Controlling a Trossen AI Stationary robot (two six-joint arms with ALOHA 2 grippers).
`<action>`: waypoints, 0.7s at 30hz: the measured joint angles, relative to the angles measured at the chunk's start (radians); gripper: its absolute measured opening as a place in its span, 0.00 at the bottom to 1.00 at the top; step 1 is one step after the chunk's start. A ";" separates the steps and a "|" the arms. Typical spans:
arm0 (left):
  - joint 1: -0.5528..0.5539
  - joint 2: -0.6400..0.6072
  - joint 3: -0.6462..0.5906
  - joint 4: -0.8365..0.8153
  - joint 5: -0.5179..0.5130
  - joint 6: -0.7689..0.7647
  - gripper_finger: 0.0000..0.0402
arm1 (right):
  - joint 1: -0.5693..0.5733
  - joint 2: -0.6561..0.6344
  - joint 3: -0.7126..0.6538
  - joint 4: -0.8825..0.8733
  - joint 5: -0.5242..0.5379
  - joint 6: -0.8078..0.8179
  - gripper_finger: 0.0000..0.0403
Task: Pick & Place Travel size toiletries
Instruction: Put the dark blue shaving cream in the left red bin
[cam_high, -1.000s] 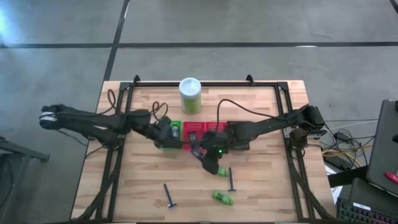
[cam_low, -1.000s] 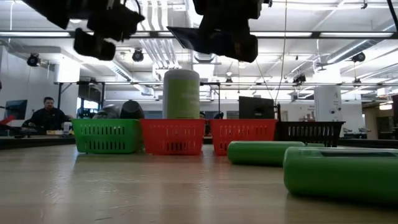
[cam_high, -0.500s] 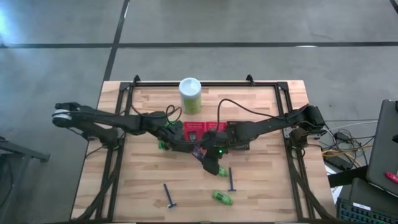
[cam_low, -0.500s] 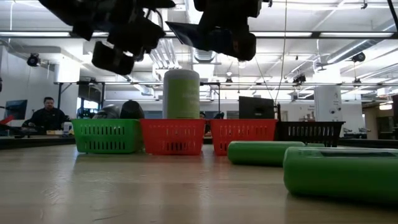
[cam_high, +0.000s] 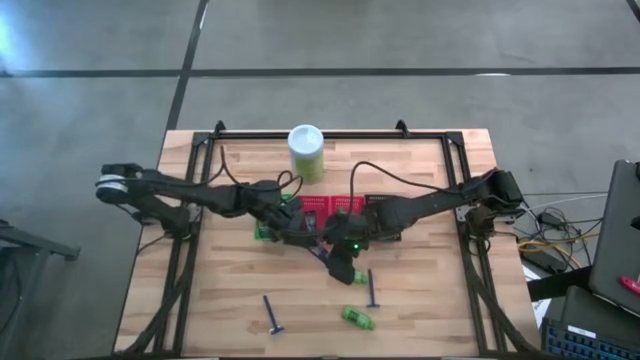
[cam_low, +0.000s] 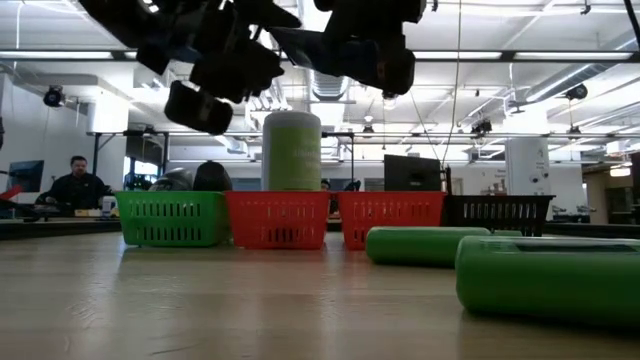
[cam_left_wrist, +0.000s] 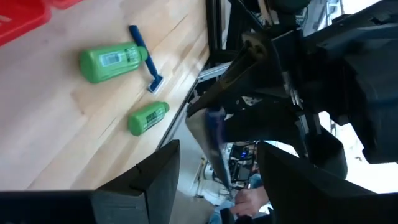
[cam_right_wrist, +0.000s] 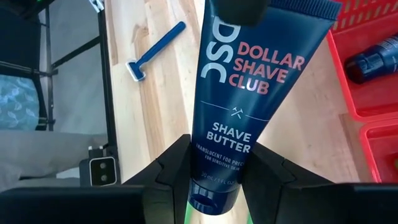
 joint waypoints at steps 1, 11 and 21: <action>0.003 0.002 0.006 -0.001 0.001 0.007 0.54 | 0.000 0.000 0.000 -0.001 0.000 -0.001 0.27; 0.012 0.025 0.031 -0.035 0.016 0.043 0.37 | 0.000 0.000 0.000 -0.012 0.000 -0.006 0.27; 0.016 0.025 0.028 -0.045 0.012 0.074 0.16 | -0.001 0.000 0.000 -0.016 0.000 -0.006 0.28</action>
